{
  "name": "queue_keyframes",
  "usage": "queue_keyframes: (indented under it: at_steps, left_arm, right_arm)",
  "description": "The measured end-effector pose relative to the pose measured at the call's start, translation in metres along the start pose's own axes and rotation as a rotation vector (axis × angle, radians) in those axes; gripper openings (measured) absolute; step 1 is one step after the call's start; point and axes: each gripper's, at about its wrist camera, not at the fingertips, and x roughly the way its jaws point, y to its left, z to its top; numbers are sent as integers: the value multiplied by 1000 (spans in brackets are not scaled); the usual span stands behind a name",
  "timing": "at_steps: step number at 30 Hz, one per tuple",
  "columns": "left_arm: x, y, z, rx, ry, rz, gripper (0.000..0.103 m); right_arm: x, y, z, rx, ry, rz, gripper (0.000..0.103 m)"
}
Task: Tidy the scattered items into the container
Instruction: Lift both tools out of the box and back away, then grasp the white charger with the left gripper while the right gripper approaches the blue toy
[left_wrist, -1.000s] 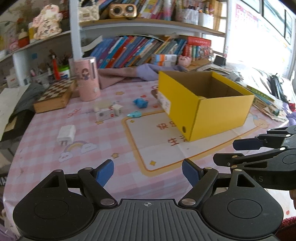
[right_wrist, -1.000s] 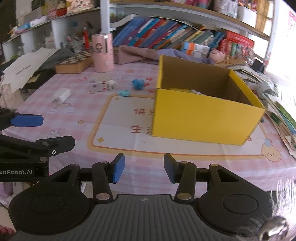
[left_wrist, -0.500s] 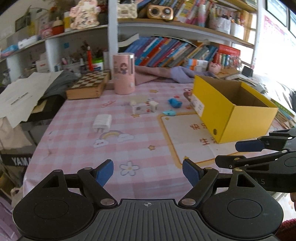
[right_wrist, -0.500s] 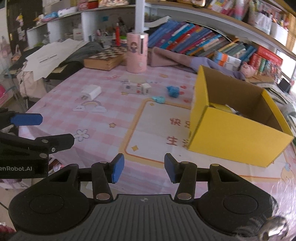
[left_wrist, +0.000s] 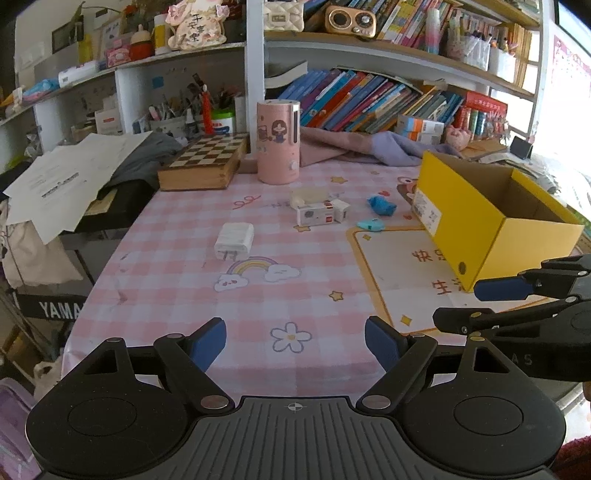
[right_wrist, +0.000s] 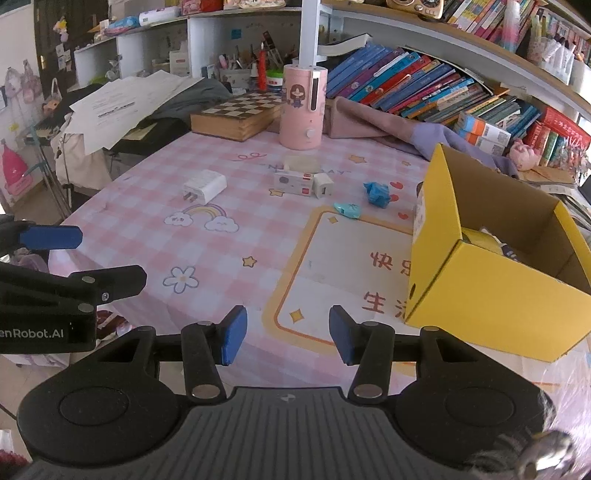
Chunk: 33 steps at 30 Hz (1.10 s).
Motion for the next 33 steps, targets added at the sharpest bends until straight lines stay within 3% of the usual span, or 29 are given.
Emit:
queue_keyframes:
  at_steps: [22,33]
  left_arm:
    - [97,31,69,-28,26,127,85]
    - [151,48,90,-18,84,157,85]
  right_arm:
    - [90,-35,75,34,0,6,48]
    - [144,-61,104,140,39,-72,51]
